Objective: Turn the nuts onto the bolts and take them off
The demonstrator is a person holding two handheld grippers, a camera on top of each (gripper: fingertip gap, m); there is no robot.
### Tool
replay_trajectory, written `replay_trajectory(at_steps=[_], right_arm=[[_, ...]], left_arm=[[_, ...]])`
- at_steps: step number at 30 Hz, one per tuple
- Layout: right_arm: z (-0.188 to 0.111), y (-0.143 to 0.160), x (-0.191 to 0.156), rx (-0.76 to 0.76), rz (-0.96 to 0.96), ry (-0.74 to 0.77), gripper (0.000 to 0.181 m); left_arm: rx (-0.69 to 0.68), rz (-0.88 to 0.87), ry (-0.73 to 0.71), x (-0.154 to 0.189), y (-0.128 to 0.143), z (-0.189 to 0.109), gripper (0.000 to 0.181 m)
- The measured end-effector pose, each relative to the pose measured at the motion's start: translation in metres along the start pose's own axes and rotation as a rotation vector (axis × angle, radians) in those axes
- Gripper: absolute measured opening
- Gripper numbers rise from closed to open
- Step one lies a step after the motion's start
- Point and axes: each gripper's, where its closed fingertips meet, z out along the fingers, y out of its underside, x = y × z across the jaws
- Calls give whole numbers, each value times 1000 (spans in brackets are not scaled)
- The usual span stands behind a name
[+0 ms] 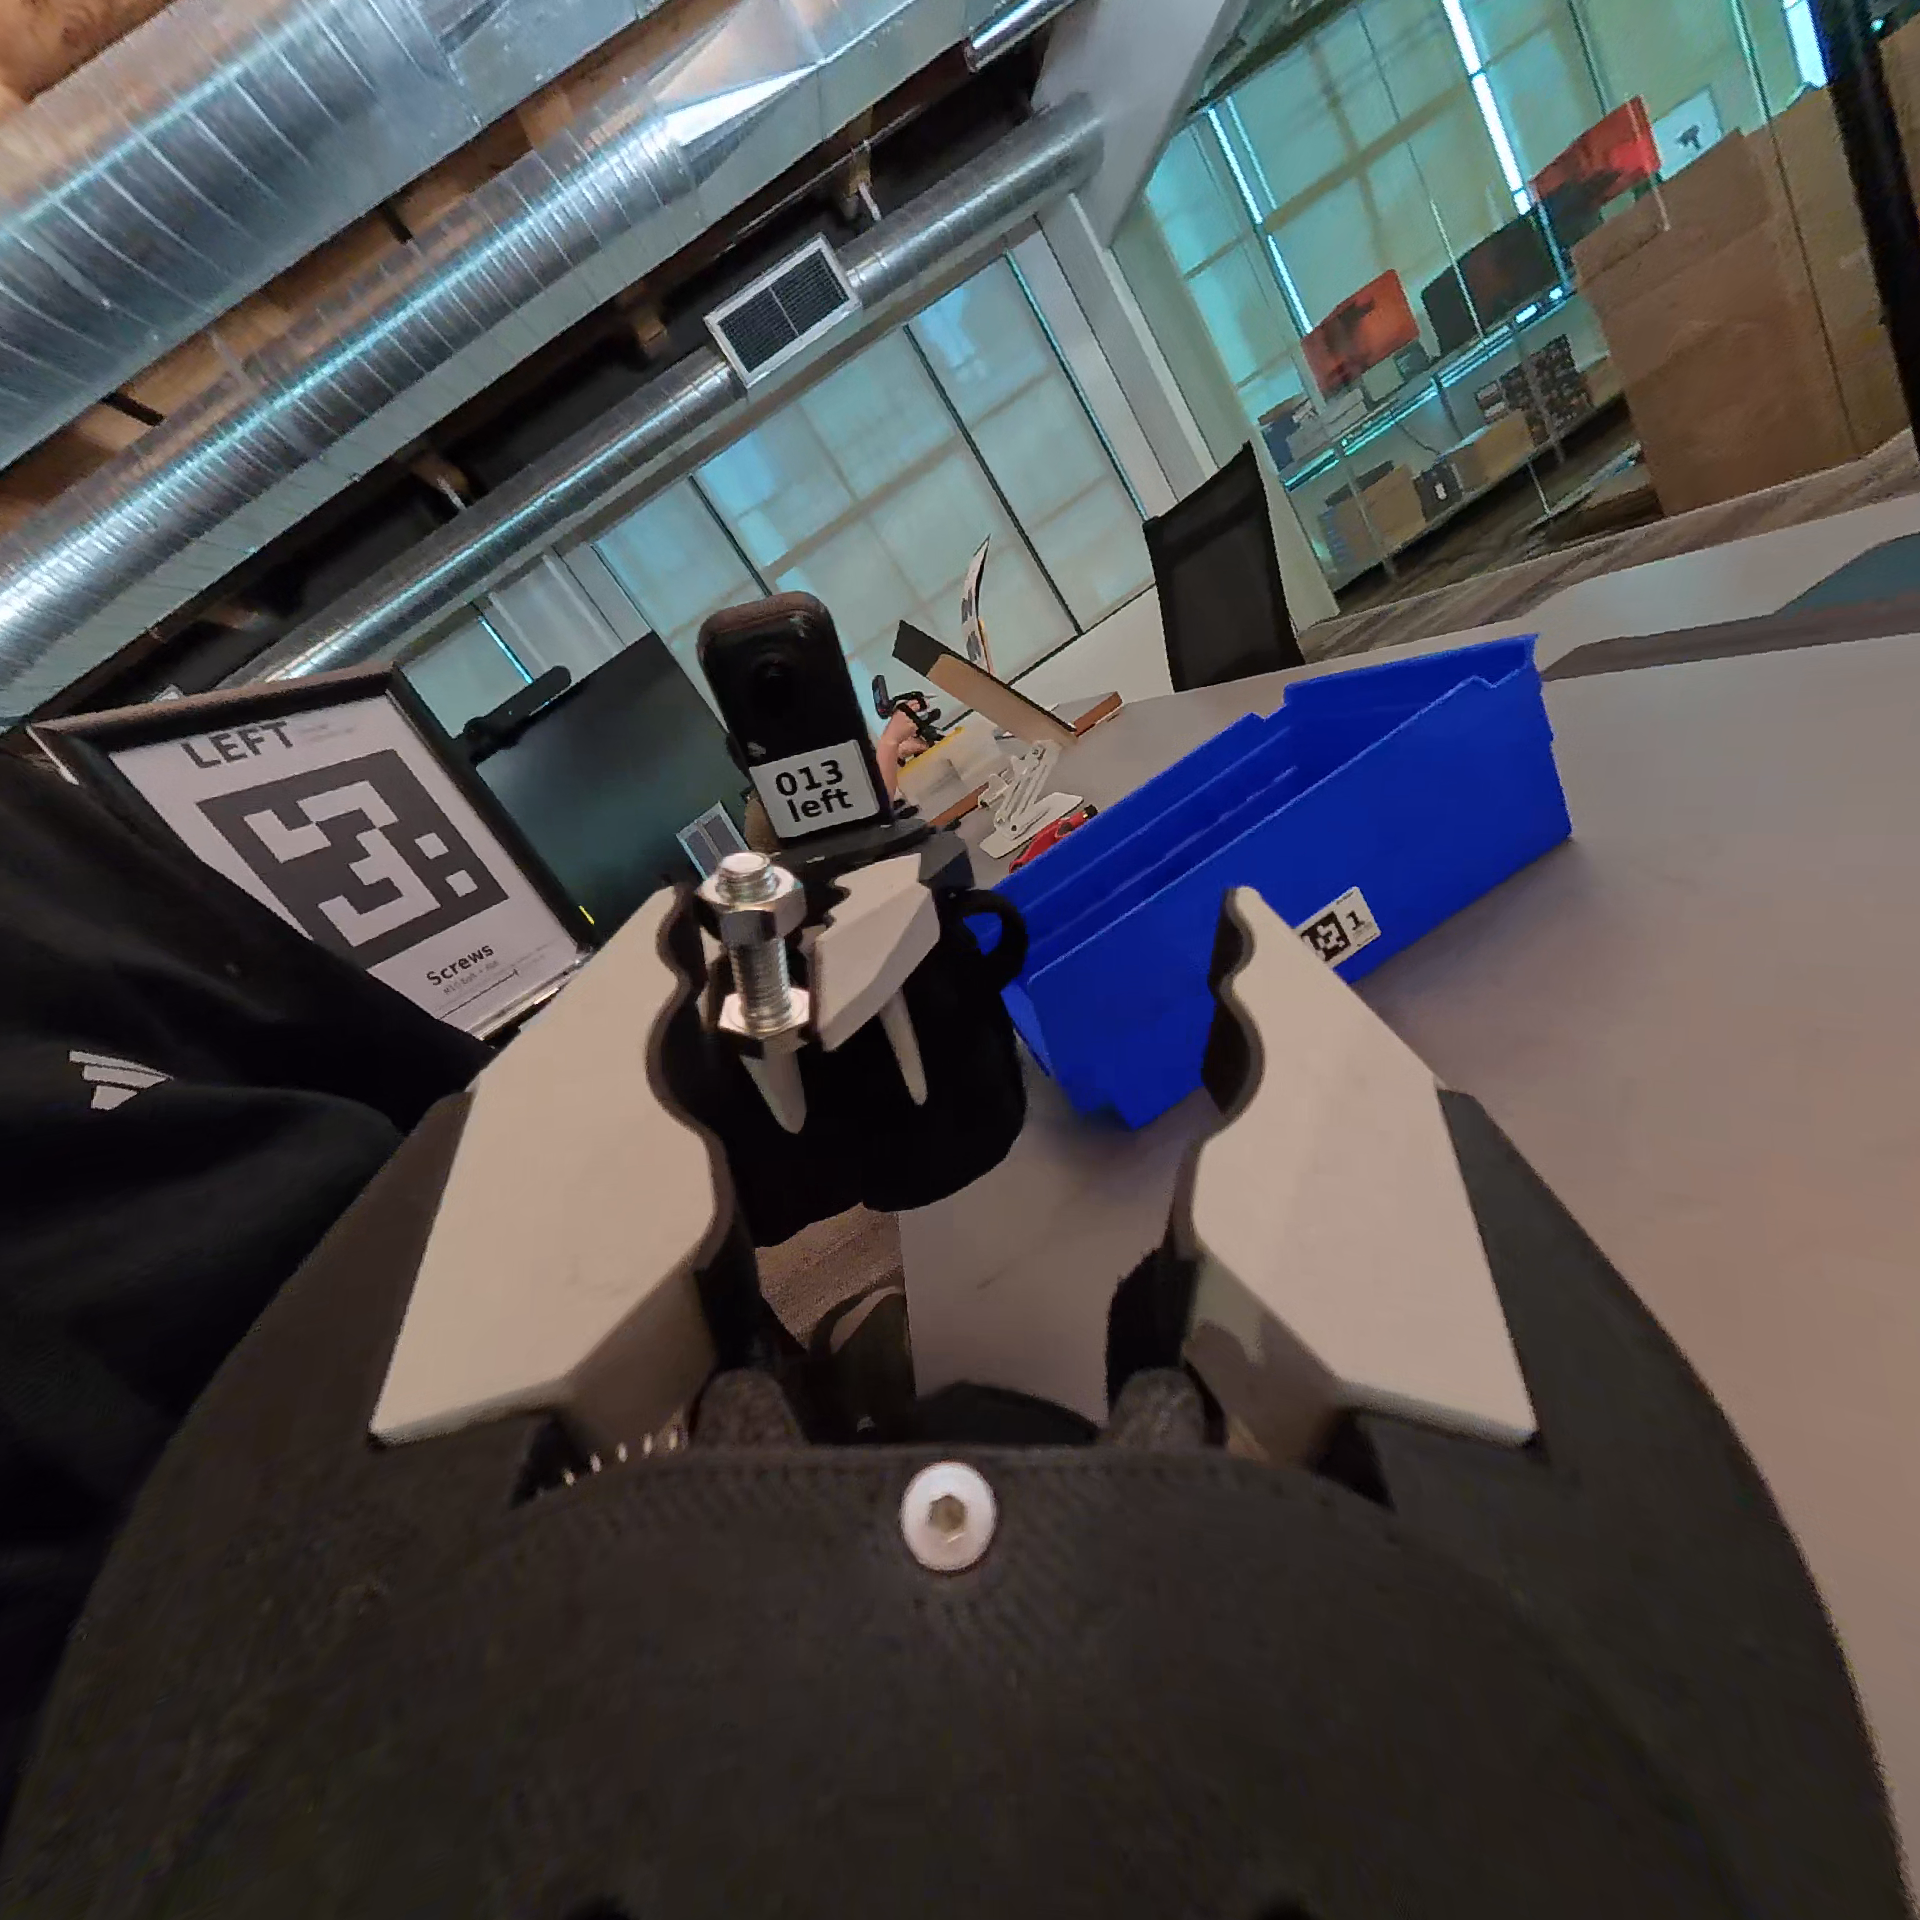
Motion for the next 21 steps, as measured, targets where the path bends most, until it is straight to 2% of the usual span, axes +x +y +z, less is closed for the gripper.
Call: replay_trajectory(at_steps=[2, 3, 4, 6, 7, 10, 14, 18, 21], right_arm=[[-4, -2, 7, 3, 7, 24, 103], [-8, -5, 13, 10, 6, 46, 96], [-15, -5, 24, 3, 3, 84, 66], [-29, -6, 50, 18, 52, 182, 84], [-33, -9, 52, 43, 88, 174, 83], [-25, -15, 28, 63, 87, 46, 86], [-2, -4, -9, 0, -5, -66, 92], [2, -3, -12, 15, 20, -69, 91], [-3, -4, 1, 11, 29, -15, 103]], left_arm=[[11, -3, -1, 0, -3, -2, 15], [32, -3, -5, 0, -8, -5, 15], [65, -1, 17, 4, -16, -9, 15], [79, 20, 10, 5, -25, -13, 15], [68, 31, 4, 5, -25, -14, 15], [58, 18, 4, 2, -19, -13, 15], [38, -20, 31, 3, -9, -6, 15], [5, -1, 49, 9, -3, 1, 15], [4, -3, 33, 7, -4, 0, 15]])
